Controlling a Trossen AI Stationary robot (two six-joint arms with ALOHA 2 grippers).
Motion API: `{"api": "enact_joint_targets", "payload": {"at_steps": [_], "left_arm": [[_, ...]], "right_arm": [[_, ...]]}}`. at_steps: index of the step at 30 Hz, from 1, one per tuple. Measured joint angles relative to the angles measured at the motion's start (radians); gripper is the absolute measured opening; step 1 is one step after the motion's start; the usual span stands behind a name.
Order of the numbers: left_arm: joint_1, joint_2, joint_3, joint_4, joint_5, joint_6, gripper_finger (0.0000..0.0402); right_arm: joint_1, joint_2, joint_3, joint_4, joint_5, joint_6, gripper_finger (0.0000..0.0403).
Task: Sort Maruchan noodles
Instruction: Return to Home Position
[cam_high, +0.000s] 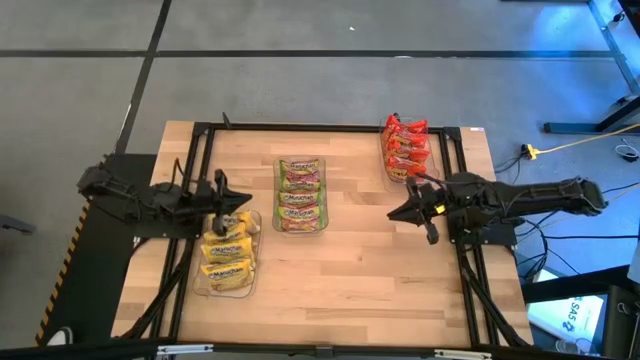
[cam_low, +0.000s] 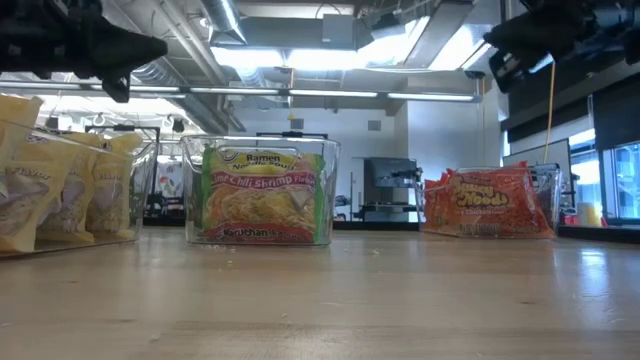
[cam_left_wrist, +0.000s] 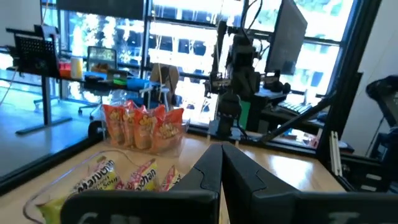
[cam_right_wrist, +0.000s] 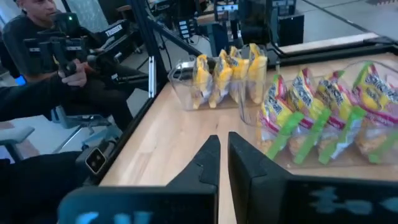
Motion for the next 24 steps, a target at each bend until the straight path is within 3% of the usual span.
{"api": "enact_joint_targets", "payload": {"at_steps": [8,16,24], "left_arm": [[0.118,-0.175,-0.004,-0.210,0.113,-0.050,0.0000],[0.168,-0.173,-0.004,-0.269,0.166,-0.069,0.0000],[0.214,-0.173,-0.038,-0.273,0.202,-0.046,0.0000]], "right_arm": [[-0.069,-0.115,-0.136,0.110,-0.042,0.028,0.0005],[-0.144,-0.243,-0.197,0.128,0.037,0.052,0.0005],[-0.158,-0.413,-0.197,-0.040,0.078,0.044,0.0005]]}}
